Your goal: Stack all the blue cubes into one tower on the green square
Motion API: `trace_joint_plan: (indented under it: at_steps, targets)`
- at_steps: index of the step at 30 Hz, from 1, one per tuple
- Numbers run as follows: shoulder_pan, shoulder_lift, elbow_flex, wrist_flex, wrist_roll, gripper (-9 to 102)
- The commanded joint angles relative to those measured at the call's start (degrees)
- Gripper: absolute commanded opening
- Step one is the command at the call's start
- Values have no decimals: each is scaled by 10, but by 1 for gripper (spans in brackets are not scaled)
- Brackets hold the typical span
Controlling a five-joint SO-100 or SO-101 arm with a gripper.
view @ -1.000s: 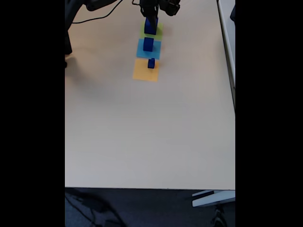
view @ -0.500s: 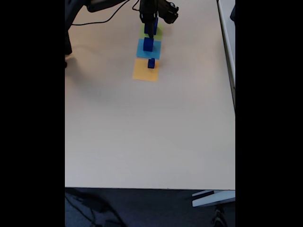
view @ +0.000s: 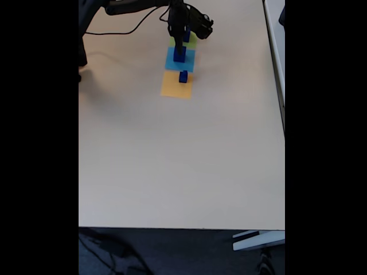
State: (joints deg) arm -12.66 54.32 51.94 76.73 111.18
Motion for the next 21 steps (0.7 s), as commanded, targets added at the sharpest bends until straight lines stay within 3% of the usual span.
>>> trace_joint_plan:
  at_steps: [1,21]
  targets:
    - [4,67,0,-18,-5,32]
    - [4,83,52,-54,-10,32]
